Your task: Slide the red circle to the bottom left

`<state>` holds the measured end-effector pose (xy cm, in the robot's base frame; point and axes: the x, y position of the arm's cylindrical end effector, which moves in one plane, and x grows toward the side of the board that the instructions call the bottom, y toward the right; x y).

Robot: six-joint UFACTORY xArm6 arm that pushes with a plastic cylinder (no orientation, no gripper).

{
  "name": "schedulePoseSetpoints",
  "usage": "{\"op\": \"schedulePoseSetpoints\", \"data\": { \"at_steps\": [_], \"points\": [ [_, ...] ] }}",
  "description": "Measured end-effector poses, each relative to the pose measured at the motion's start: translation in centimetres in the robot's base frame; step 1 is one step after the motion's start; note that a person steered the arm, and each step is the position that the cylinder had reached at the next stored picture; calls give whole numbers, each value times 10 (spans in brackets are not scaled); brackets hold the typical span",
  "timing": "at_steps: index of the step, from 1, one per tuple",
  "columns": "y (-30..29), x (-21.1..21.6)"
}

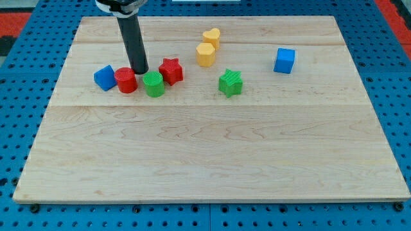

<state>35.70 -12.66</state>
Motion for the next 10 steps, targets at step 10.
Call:
{"op": "schedulePoseSetpoints", "data": {
  "at_steps": [10],
  "points": [
    [-92,62]
  ]
}}
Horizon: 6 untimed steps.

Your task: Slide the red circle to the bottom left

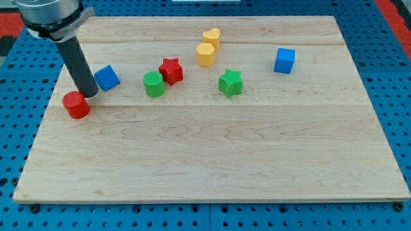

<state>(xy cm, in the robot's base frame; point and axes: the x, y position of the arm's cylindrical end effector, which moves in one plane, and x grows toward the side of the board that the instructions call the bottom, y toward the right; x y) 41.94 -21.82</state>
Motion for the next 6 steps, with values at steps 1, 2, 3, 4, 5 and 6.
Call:
{"op": "schedulePoseSetpoints", "data": {
  "at_steps": [1,2,3,4,5,6],
  "points": [
    [-13,9],
    [-45,-8],
    [-2,57],
    [33,61],
    [73,59],
    [62,110]
  ]
}}
